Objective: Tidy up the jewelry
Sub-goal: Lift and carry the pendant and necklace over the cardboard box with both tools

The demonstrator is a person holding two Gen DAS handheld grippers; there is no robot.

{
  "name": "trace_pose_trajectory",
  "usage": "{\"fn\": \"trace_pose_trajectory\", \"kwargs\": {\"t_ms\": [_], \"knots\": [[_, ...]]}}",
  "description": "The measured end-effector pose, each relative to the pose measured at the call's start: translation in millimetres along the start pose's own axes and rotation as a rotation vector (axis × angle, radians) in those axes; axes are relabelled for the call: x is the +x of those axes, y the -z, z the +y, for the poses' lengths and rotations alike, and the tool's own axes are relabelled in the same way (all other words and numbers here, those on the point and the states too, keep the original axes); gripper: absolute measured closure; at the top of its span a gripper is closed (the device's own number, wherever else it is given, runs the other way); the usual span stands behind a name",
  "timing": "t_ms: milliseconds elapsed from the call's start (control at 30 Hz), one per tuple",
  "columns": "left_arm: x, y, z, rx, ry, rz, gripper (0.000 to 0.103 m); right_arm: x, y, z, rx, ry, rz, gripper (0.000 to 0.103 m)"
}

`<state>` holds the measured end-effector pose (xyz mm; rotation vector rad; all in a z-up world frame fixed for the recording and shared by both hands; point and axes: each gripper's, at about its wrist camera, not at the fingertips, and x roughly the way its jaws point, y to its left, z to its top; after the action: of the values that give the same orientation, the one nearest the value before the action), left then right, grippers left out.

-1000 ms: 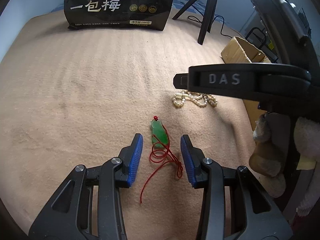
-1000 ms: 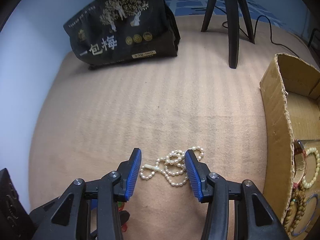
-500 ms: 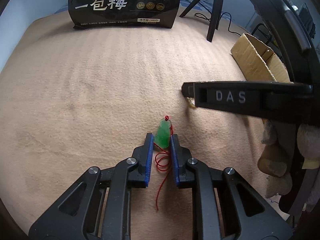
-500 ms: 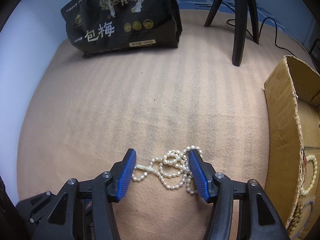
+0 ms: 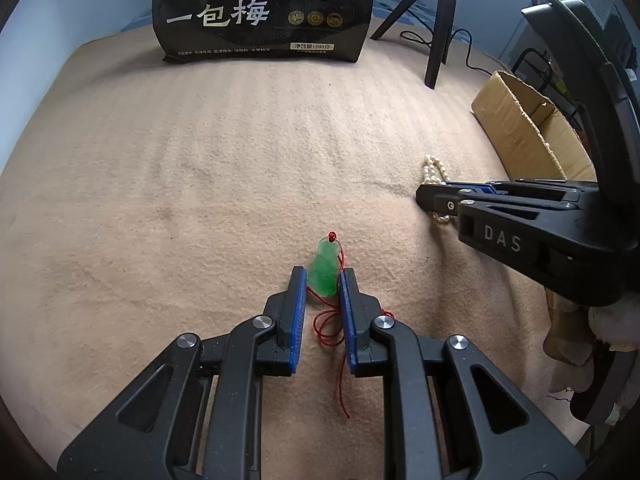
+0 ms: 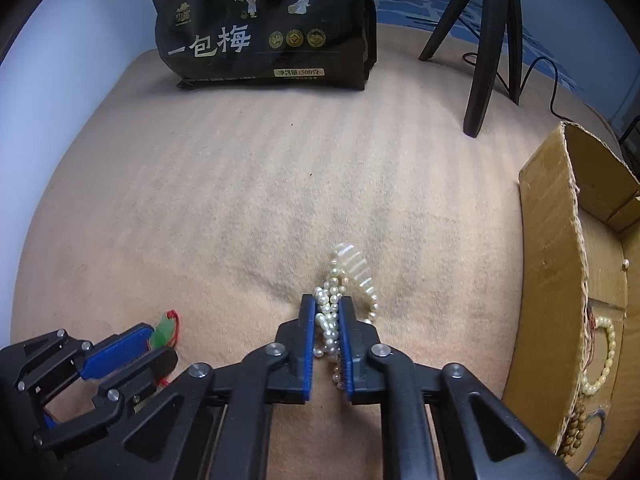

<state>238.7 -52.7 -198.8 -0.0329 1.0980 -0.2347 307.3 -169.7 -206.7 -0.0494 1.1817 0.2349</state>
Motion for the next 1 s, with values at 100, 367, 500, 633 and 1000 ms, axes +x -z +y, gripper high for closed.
{"fn": "trace_pose_trajectory", "kwargs": {"t_ms": [100,367,500,633,1000], "knots": [[-5,0,0,0.001,-0.004,-0.008,0.088,-5,4,-4,0.011,-0.015,-0.006,0.098],[-24,-3,1,-0.007,0.001,-0.051,0.088,-27,1,-10,0.041,-0.045,-0.049,0.098],[-36,-5,-2,0.0,0.003,-0.078,0.088,-48,3,-15,0.05,-0.064,-0.084,0.098],[-50,-6,-8,0.005,0.013,-0.108,0.088,-73,5,-17,0.053,-0.075,-0.127,0.098],[-95,-14,-48,0.051,0.094,-0.203,0.088,-133,13,-35,0.081,-0.081,-0.238,0.098]]}}
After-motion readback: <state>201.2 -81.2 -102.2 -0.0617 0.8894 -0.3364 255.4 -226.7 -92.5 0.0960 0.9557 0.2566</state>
